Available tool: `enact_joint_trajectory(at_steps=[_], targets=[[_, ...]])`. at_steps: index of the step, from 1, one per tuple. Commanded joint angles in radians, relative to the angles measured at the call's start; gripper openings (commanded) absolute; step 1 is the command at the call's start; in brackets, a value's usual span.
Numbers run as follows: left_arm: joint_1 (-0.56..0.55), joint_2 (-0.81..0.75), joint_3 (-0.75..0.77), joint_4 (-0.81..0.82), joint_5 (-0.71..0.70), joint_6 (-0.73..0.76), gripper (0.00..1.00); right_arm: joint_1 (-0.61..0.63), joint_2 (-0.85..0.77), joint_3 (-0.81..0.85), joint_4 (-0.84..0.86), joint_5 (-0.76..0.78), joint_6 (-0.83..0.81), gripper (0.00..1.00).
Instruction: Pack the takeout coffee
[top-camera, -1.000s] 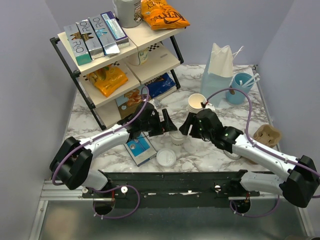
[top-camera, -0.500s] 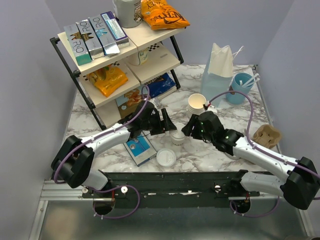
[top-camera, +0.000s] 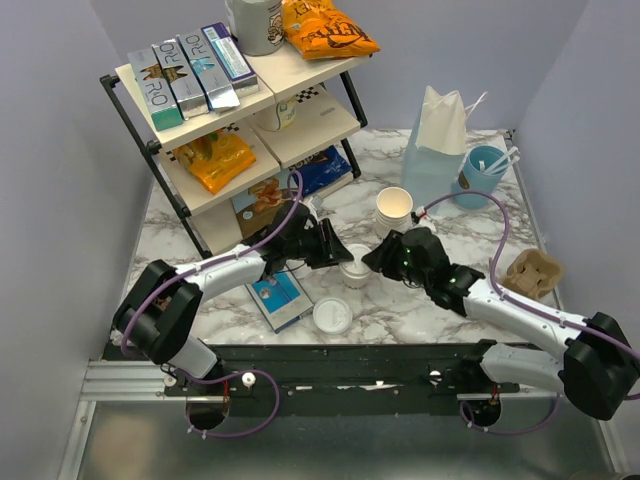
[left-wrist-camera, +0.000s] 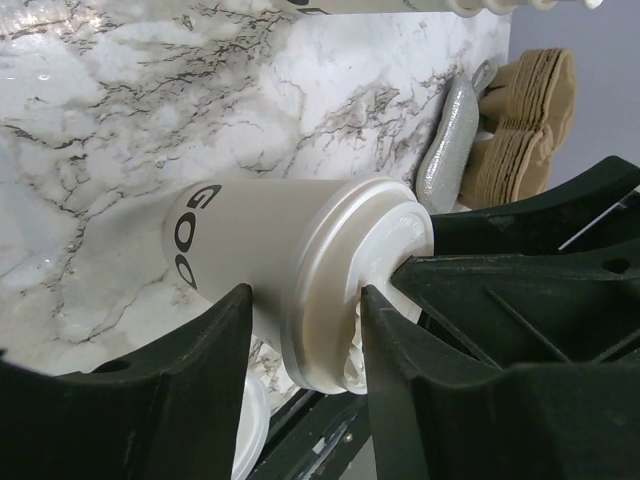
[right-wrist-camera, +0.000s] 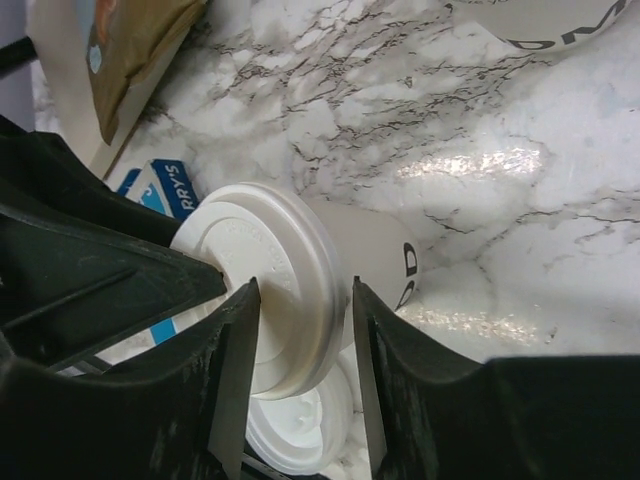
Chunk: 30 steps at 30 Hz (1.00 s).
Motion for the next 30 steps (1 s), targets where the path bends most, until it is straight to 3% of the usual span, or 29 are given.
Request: enact_joint_trajectory(at_steps=[1,6,10,19,20,23,25,30], targets=[[0.012,0.049,-0.066,-0.018,0.003,0.003,0.46,-0.013,0.054,-0.098,-0.015,-0.025,0.037,0.47],[0.021,0.066,-0.1,-0.037,0.016,-0.001,0.45,-0.035,0.098,-0.149,0.008,-0.075,0.072,0.44],[0.022,0.063,-0.104,-0.127,0.003,0.002,0.45,-0.047,0.164,-0.146,-0.068,-0.181,0.094,0.41],[0.024,0.055,-0.141,-0.139,0.003,0.023,0.46,-0.065,0.352,-0.193,-0.009,-0.264,0.094,0.2],[0.022,0.057,-0.14,-0.133,0.012,0.029,0.46,-0.072,0.361,-0.204,0.035,-0.27,0.097,0.11],[0.022,0.063,-0.117,-0.148,0.007,0.045,0.47,-0.084,0.388,-0.247,0.111,-0.324,0.114,0.02],[0.022,0.069,-0.101,-0.146,0.016,0.063,0.47,-0.084,0.372,-0.264,0.12,-0.344,0.114,0.02],[0.024,0.097,-0.051,-0.084,0.093,0.133,0.45,-0.082,0.232,-0.217,0.023,-0.309,0.011,0.18]])
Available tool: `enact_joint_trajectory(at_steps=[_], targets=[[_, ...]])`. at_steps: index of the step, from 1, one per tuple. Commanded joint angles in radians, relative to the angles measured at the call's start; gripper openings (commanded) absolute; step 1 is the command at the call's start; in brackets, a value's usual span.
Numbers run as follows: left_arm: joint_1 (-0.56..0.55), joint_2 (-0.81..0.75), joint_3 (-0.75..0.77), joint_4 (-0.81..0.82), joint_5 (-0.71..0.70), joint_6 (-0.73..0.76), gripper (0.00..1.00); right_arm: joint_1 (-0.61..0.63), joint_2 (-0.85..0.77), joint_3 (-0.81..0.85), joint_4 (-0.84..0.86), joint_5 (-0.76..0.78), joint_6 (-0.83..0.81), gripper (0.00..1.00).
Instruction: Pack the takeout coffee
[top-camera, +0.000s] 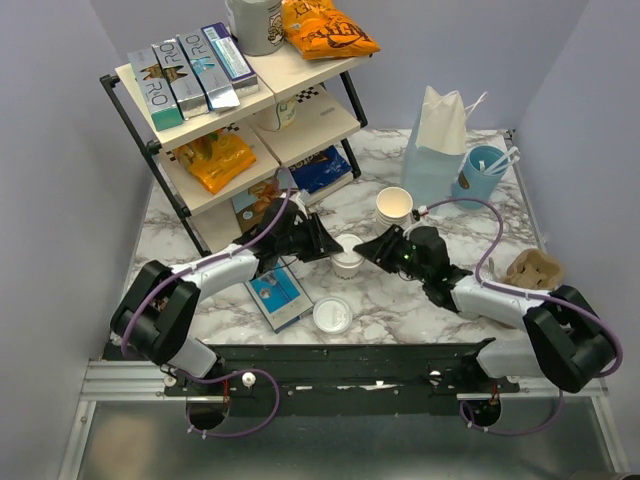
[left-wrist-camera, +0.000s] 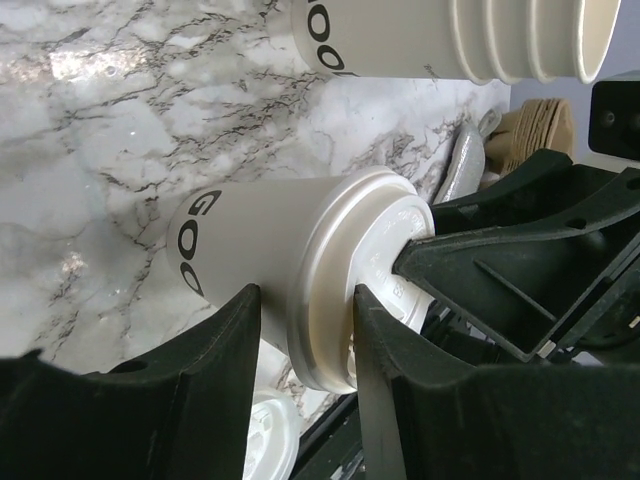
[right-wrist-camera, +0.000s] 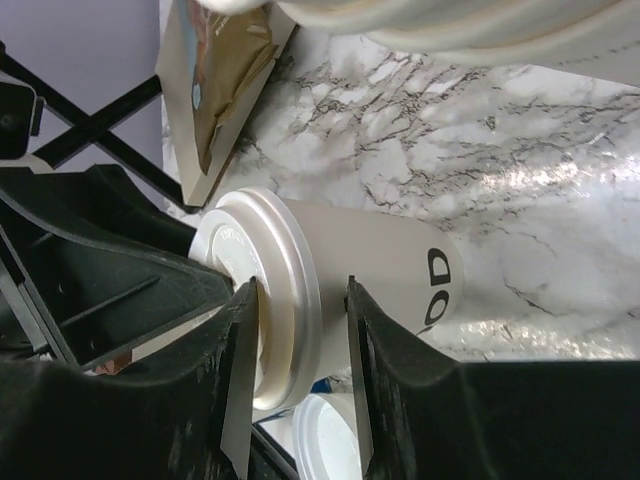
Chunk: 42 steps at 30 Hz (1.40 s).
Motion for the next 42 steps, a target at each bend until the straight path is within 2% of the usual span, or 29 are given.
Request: enact_joint_trajectory(at_steps=[1,5,9,11,16,22,26,33,37,42], targets=[[-0.047,0.122,0.004,-0.137,0.113,0.137,0.43,0.039,-0.008,-0.053,-0.502,-0.046,-0.149,0.23],[-0.049,0.148,0.042,-0.108,0.161,0.197,0.42,0.039,-0.09,0.045,-0.64,-0.06,-0.269,0.45],[-0.052,0.153,0.08,-0.129,0.173,0.282,0.41,0.039,-0.156,0.125,-0.747,-0.012,-0.307,0.57],[-0.058,0.163,0.102,-0.155,0.225,0.335,0.41,0.038,-0.199,0.148,-0.775,0.026,-0.315,0.62],[-0.088,0.179,0.16,-0.23,0.241,0.459,0.38,0.039,-0.242,0.197,-0.844,0.096,-0.33,0.73],[-0.121,0.194,0.199,-0.305,0.238,0.547,0.38,0.038,-0.303,0.183,-0.838,0.077,-0.326,0.75],[-0.145,0.194,0.197,-0.318,0.224,0.576,0.38,0.036,-0.352,0.136,-0.771,0.045,-0.307,0.73],[-0.156,0.206,0.193,-0.318,0.218,0.59,0.38,-0.002,-0.416,0.065,-0.694,-0.023,-0.295,0.7],[-0.164,0.208,0.191,-0.313,0.21,0.593,0.37,-0.025,-0.438,0.034,-0.622,-0.113,-0.267,0.69],[-0.168,0.2,0.185,-0.312,0.192,0.596,0.37,-0.05,-0.45,0.034,-0.61,-0.137,-0.255,0.68]])
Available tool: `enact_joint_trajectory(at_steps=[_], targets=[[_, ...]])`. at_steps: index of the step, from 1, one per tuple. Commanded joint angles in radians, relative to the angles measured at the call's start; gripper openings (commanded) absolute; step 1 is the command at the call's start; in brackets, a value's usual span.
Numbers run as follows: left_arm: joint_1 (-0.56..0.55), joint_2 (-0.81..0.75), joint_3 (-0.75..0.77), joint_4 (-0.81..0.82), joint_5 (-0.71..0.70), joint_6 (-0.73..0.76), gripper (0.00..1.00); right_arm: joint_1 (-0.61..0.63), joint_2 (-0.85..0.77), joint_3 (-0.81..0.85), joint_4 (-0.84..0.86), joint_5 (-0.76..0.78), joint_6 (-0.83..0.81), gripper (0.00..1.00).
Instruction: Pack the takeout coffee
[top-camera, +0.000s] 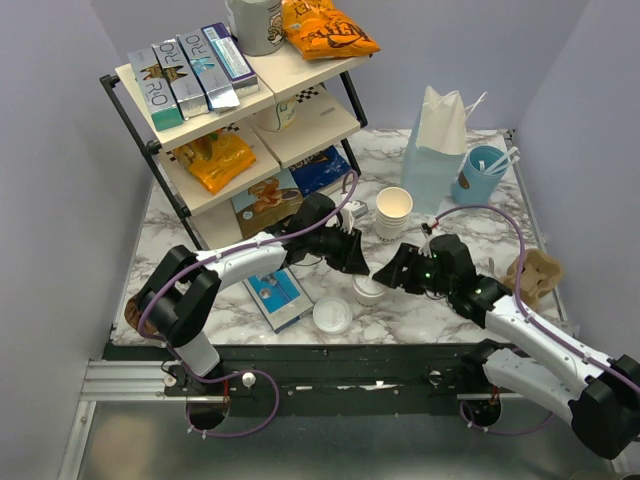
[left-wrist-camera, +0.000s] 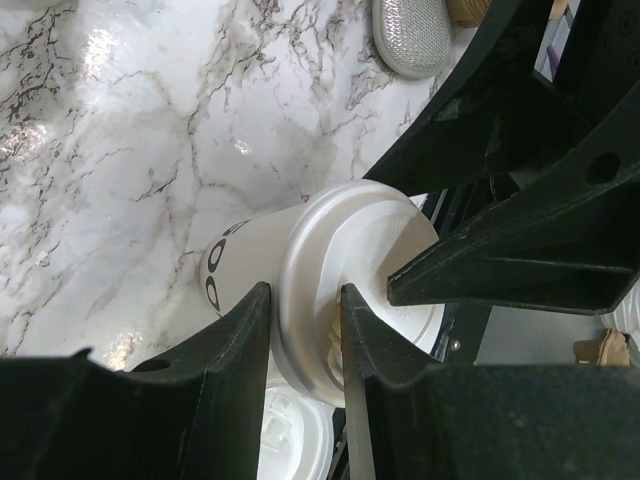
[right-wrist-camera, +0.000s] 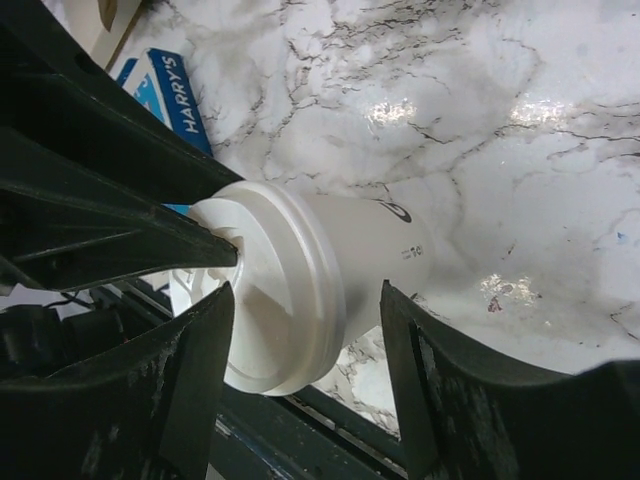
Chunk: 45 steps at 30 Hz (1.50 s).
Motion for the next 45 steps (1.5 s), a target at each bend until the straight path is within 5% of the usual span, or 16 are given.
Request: enact_joint_trajectory(at_steps=[1,14,27,35,45], targets=[[-0.02,0.052,-0.046,-0.155,-0.07,0.072,0.37,-0.022,-0.02,-0.013,0.047,-0.065,0.019,0.68],[-0.023,0.047,-0.049,-0.158,-0.095,0.069,0.36,-0.067,0.044,-0.076,0.082,-0.076,0.07,0.53],[-0.025,0.047,-0.06,-0.143,-0.11,0.044,0.37,-0.069,0.0,-0.286,0.145,-0.055,0.168,0.01],[-0.025,0.043,0.007,-0.171,-0.141,-0.028,0.68,-0.07,-0.033,-0.213,0.061,-0.059,0.033,0.01],[-0.023,0.014,0.055,-0.174,-0.129,-0.1,0.8,-0.065,0.003,-0.156,0.044,-0.099,0.015,0.01]])
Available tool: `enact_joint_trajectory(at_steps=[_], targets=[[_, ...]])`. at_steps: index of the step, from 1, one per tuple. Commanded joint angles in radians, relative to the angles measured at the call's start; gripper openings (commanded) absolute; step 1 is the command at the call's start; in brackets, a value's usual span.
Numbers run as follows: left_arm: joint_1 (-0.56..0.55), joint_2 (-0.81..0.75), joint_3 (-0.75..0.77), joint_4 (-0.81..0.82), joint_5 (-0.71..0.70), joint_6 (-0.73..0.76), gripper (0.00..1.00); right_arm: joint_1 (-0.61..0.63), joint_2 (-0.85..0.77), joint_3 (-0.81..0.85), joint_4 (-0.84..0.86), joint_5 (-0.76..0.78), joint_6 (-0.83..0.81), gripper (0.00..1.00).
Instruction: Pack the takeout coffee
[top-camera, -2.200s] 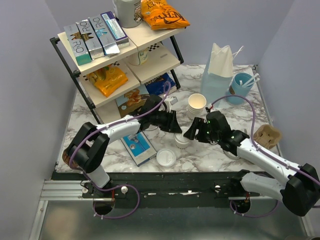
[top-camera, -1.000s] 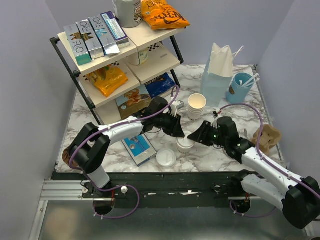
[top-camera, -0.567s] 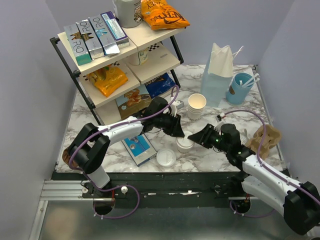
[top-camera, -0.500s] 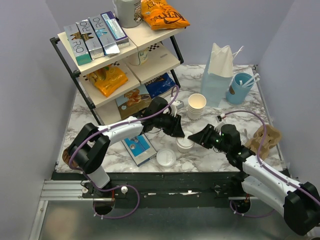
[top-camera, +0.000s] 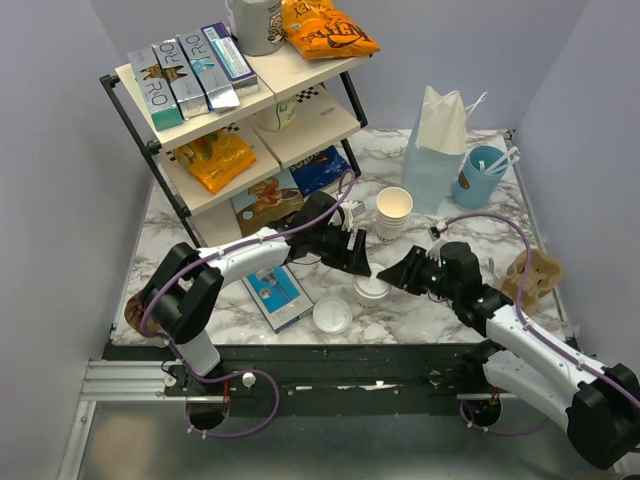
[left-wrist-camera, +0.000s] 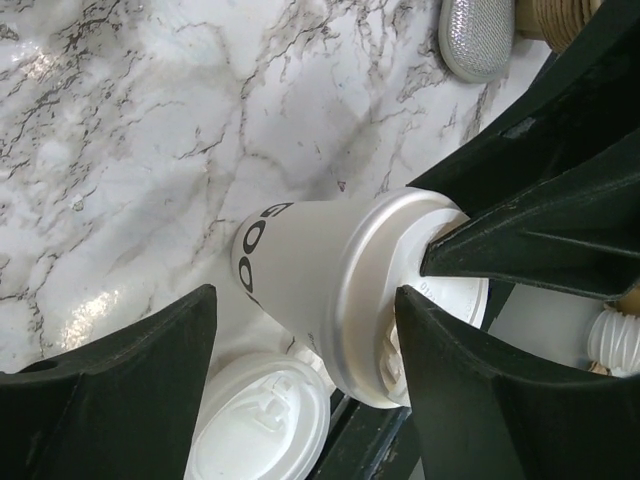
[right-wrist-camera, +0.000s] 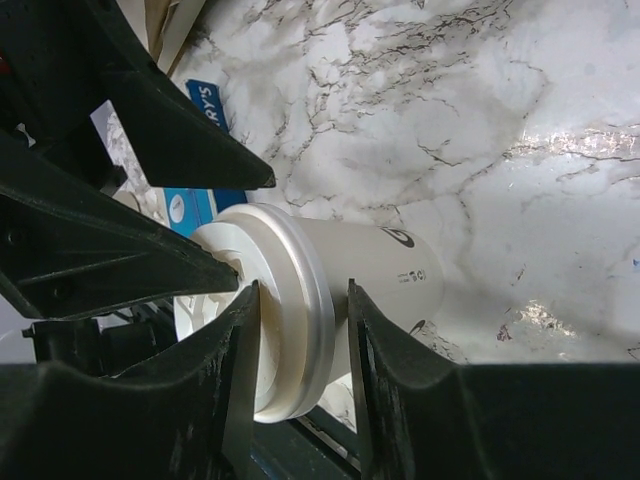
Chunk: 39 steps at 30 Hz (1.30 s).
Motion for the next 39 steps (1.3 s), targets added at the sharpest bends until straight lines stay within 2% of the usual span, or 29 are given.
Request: enact_joint_trajectory(at_steps=[1,3,6,7,10,15,22,26,30,34,39], targets=[[-0.019,-0.029,-0.003,-0.037,-0.051,-0.039,0.82,0.013,0.036,-0.015,-0.154,-0.01,-0.036,0.01],[-0.019,-0.047,0.001,-0.052,-0.068,-0.054,0.92,0.021,0.03,-0.009,-0.148,0.002,-0.033,0.01],[-0.019,-0.081,0.007,-0.069,-0.084,-0.088,0.95,0.041,0.025,0.015,-0.159,0.018,-0.036,0.01],[-0.018,-0.102,0.012,-0.075,-0.088,-0.096,0.99,0.049,0.03,0.022,-0.165,0.021,-0.038,0.01],[-0.018,-0.15,0.007,-0.097,-0.114,-0.128,0.99,0.059,0.028,0.042,-0.179,0.041,-0.033,0.01],[-0.019,-0.251,-0.046,-0.145,-0.26,-0.212,0.99,0.087,-0.004,0.051,-0.202,0.125,0.008,0.01],[-0.033,-0.405,-0.232,-0.054,-0.311,-0.392,0.99,0.197,-0.047,0.055,-0.191,0.321,0.132,0.01],[-0.05,-0.419,-0.275,0.006,-0.318,-0.447,0.99,0.259,-0.021,0.075,-0.186,0.424,0.192,0.01],[-0.064,-0.403,-0.305,0.059,-0.33,-0.489,0.99,0.279,0.017,0.066,-0.157,0.438,0.255,0.01],[-0.064,-0.379,-0.336,0.115,-0.326,-0.519,0.95,0.299,0.027,0.052,-0.129,0.456,0.281,0.01],[-0.064,-0.325,-0.333,0.158,-0.297,-0.533,0.76,0.303,0.019,0.046,-0.136,0.473,0.283,0.01]])
